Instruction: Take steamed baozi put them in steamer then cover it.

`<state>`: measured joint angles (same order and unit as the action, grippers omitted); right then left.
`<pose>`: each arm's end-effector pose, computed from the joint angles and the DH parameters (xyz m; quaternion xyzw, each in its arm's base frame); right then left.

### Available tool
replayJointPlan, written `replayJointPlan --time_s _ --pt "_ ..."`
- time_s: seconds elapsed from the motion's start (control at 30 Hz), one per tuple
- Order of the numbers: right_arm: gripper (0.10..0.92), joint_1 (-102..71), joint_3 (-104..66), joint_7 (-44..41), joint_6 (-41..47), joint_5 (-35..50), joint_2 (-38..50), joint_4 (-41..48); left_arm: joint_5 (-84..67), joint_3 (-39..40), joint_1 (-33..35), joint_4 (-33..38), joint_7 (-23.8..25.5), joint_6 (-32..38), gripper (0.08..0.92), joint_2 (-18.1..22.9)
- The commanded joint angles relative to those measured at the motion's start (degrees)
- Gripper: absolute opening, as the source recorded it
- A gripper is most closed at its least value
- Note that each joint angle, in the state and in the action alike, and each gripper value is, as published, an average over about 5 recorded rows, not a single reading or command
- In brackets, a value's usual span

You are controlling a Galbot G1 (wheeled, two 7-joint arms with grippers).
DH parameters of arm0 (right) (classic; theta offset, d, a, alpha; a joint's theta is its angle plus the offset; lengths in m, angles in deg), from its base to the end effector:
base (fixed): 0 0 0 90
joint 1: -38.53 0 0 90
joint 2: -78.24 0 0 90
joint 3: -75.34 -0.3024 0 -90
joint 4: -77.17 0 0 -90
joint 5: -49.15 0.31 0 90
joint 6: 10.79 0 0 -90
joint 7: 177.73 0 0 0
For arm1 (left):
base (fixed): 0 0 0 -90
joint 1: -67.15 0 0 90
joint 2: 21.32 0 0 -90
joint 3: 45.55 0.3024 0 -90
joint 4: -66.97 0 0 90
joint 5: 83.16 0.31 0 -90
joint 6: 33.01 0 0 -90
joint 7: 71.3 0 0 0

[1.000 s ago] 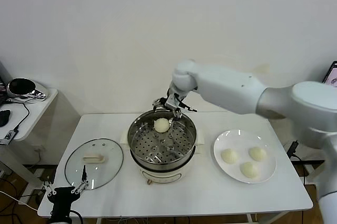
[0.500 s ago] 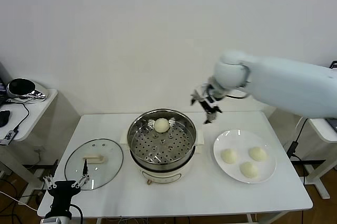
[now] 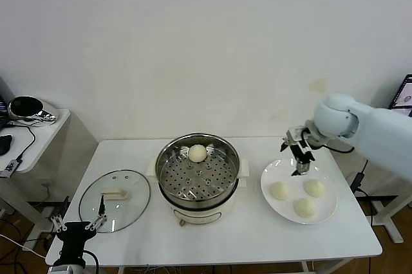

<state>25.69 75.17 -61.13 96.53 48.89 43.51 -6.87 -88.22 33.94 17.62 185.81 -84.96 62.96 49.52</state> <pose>0.4331 -0.0993 -0.0978 0.4965 -0.5235 0.5855 0.3697 0.1199 0.0970 -0.2708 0.0941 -0.9846 -0.1463 0.0164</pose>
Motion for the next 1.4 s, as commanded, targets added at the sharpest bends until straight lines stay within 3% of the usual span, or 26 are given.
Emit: replayJointPlan --time_s 0.03,0.73,1.4 --pt "0.823 -14.75 -9.11 -0.47 -1.62 -5.85 -2.53 7.70 -0.12 -0.53 -0.18 -0.48 0.05 -0.21 0.823 -0.10" --pt "0.810 -21.11 -13.14 1.62 -3.30 -10.66 -12.13 15.93 -0.35 -1.05 0.03 -1.47 -0.02 0.19 0.823 -0.03" --pt "0.602 -18.37 -12.89 1.39 -3.44 -10.35 -11.53 15.33 -0.33 -0.74 -0.24 -1.44 -0.02 0.21 0.823 0.15"
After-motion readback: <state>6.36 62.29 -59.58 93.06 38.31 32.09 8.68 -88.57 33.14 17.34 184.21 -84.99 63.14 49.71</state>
